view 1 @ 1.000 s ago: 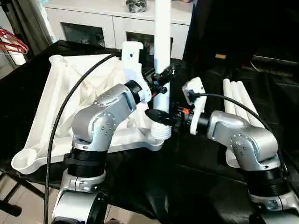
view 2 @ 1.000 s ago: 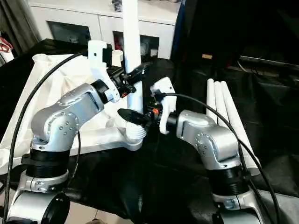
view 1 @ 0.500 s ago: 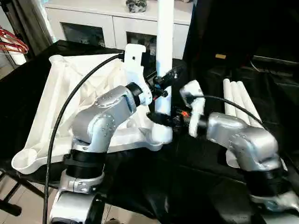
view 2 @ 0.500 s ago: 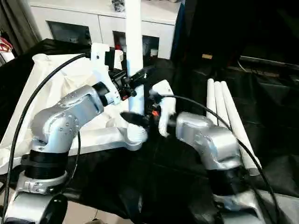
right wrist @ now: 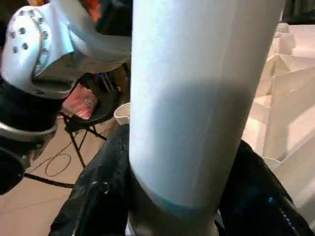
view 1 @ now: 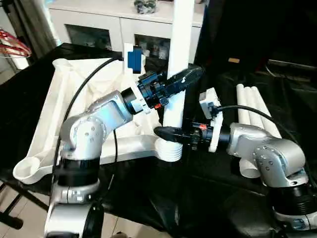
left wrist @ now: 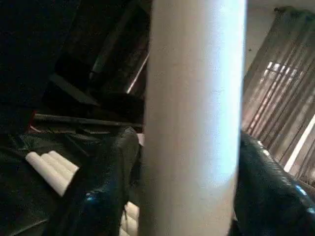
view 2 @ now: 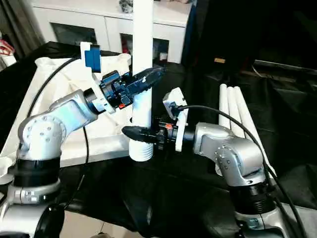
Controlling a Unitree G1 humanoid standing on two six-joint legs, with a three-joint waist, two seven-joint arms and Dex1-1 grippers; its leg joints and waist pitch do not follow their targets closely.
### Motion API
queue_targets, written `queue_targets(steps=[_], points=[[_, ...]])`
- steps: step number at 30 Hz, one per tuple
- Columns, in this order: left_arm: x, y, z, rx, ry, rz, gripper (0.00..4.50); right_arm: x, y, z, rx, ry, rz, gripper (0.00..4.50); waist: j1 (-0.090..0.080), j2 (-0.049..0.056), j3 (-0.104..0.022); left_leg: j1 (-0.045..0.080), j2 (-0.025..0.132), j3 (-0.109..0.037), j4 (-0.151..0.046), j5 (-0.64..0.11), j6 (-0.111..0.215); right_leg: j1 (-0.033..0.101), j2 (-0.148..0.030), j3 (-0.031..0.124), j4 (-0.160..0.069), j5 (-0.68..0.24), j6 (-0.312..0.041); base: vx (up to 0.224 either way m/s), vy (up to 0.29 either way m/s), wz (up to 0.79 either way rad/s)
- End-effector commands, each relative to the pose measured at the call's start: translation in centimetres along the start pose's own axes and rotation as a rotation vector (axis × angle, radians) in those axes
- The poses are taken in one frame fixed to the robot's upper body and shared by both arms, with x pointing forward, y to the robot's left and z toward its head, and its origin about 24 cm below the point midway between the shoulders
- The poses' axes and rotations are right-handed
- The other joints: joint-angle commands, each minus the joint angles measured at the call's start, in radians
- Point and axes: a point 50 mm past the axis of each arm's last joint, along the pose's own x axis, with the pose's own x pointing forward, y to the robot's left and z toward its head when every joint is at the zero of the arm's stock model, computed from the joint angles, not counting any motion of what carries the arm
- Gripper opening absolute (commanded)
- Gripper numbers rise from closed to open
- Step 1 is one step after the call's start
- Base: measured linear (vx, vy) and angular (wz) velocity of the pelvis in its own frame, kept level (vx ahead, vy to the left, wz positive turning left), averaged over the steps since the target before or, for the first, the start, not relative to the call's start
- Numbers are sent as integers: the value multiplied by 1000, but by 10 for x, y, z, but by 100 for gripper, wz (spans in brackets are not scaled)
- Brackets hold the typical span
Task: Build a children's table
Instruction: Pick table leg
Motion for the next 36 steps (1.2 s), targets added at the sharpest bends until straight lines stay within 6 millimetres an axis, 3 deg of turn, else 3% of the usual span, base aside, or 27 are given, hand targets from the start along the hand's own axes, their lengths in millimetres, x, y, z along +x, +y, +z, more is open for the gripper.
queue_targets(steps=[1,2,11,12,14,17,19,20,27,36], points=[[4,-2,-1,5,24,-19,263,-3,5,6,-26,-20,28,190,0,0,-74,7,54,-22,-66,-16,14,60,-95,58,-76,-17,-209,0,0,0],[5,0,-1,6,23,-5,246,-3,5,6,-28,-19,26,190,1,4,-75,6,54,-22,-66,-6,14,61,-96,58,-73,4,-215,0,0,0],[6,3,2,53,-26,105,186,-3,5,7,-55,-17,3,190,0,-1,-74,6,56,-22,-66,-19,14,64,-97,58,-76,-5,-221,0,0,0],[6,3,2,53,-26,105,186,-3,5,7,-55,-17,3,246,0,-1,-73,5,55,-22,-66,-21,14,63,-97,59,-77,-11,-219,0,0,0],[6,0,1,95,-25,122,185,-1,0,8,-69,-11,-50,260,0,-1,-74,5,56,-23,-66,-17,15,63,-97,59,-77,-10,-217,0,0,0],[6,-3,1,155,-16,142,184,2,-7,8,-64,-3,-105,280,-4,-10,-73,4,57,-21,-66,-8,16,62,-97,59,-77,-16,-211,0,0,0],[7,-5,1,188,-13,145,183,4,-13,7,-73,32,-172,304,-4,-6,-73,6,56,-22,-66,0,11,60,-95,58,-76,-21,-206,0,0,0],[8,-7,1,208,-4,140,183,5,-17,6,-70,47,-201,304,-4,-10,-73,6,56,-21,-67,-3,10,60,-96,59,-77,-28,-203,0,0,0],[9,-12,-4,250,40,111,183,8,-21,3,-36,77,-221,304,-1,-9,-75,6,57,-21,-66,13,12,60,-97,60,-69,19,-207,0,0,0],[10,-14,-7,266,49,104,183,13,-19,-1,-3,108,-202,304,-2,-10,-72,6,56,-20,-67,-4,1,60,-97,60,-73,-10,-203,0,0,0]])
